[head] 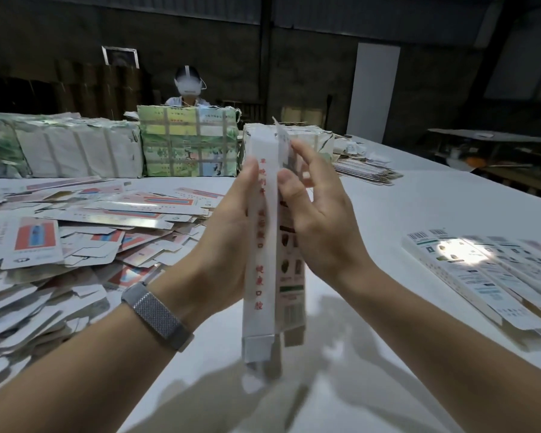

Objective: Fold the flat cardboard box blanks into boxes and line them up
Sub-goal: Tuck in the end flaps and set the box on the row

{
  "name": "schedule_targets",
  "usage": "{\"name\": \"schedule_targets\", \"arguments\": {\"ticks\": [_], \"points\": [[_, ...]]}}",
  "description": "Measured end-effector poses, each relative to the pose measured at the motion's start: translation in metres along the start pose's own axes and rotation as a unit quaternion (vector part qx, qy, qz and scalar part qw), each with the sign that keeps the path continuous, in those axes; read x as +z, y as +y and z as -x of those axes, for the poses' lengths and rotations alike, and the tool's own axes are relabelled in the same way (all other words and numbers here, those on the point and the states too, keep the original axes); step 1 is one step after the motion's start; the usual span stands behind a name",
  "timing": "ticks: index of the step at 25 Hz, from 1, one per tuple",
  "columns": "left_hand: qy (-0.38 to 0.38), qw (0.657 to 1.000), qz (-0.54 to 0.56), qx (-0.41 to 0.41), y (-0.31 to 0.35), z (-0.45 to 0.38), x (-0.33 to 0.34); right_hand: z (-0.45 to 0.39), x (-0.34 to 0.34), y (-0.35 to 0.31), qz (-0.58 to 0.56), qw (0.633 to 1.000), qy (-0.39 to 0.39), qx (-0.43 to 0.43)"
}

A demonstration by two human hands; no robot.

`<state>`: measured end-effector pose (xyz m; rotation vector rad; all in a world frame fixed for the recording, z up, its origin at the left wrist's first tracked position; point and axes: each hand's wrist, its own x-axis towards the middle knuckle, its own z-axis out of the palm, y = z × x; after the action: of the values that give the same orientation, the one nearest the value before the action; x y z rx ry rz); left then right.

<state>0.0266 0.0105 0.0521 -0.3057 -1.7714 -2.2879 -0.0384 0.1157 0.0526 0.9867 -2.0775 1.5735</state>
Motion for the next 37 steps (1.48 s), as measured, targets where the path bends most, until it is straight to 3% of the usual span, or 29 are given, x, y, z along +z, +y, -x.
{"name": "schedule_targets", "arguments": {"ticks": [4,7,11,21,28,37], "points": [[0.024,0.998,-0.050,0.043,-0.003,-0.003,0.005,0.002,0.002,-0.005,-0.114,0.993,-0.012,-0.009],[0.041,0.992,-0.099,0.072,-0.006,-0.004,0.001,0.003,-0.001,-0.006,-0.136,0.990,0.001,-0.041],[0.027,0.993,-0.055,0.103,-0.010,-0.003,-0.003,0.004,-0.003,-0.005,-0.157,0.987,0.020,-0.038],[0.050,0.987,-0.085,0.128,-0.003,0.003,0.000,0.004,-0.005,-0.012,-0.289,0.957,-0.023,-0.006],[0.004,0.973,-0.120,0.198,0.000,0.000,0.006,0.004,-0.007,-0.015,-0.295,0.953,-0.043,-0.044],[0.026,0.981,-0.068,0.180,0.000,-0.001,0.005,0.003,-0.010,-0.017,-0.298,0.953,-0.060,-0.011]]}}
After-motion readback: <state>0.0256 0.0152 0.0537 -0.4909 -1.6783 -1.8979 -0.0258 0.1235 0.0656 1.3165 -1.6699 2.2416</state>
